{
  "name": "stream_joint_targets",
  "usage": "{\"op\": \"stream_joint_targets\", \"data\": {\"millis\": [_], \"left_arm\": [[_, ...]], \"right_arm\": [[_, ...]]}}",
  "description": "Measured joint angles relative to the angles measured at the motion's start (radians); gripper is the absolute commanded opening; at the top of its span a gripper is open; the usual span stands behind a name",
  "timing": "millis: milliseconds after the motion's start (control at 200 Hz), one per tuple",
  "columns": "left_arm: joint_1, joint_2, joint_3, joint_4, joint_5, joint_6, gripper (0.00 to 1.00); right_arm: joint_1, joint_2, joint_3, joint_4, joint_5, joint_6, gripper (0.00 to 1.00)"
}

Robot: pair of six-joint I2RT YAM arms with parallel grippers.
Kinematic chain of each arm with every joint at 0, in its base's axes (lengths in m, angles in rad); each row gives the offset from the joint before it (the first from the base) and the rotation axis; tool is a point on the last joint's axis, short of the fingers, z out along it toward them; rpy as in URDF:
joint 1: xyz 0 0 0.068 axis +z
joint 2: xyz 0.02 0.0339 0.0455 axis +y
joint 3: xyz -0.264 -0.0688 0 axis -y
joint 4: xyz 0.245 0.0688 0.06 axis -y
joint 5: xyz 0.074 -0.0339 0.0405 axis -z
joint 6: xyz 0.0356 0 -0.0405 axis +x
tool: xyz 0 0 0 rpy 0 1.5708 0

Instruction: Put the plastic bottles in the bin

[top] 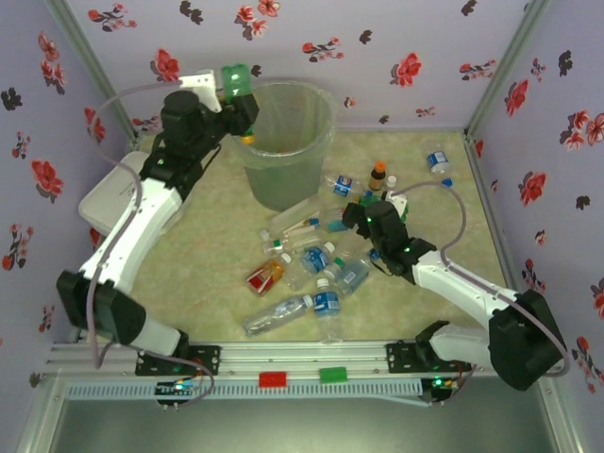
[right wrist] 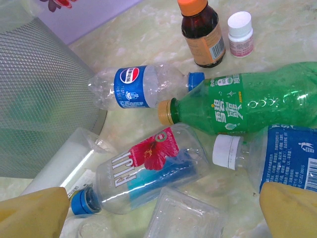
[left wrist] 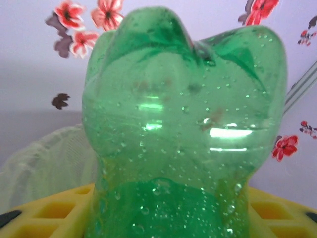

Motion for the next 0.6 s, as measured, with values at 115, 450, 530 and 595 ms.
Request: {"op": "stream_joint_targets", "data": {"millis": [115, 450, 530, 595], "left_arm": [[-0.019, 0.13, 0.122, -0.045, 0.019, 0.02, 0.44], [-0.047, 0.422, 0.417, -0.254, 0.044, 0.102, 0.48], [-0.047, 0.464, 0.442, -0.285, 0.045, 0.108, 0.53], [-0.047, 0.491, 0.457, -0.316, 0.044, 0.109, 0.63]], "right_arm": [[0.0, -0.026, -0.019, 0.006, -0.006, 0.001, 1.0], [0.0, -0.094, -0.054, 0.007, -0.007, 0.001, 1.0], [0.0, -0.108, -0.058, 0.006, -0.006, 0.001, 1.0], [0.0, -0.114, -0.059, 0.006, -0.006, 0.001, 1.0]]}}
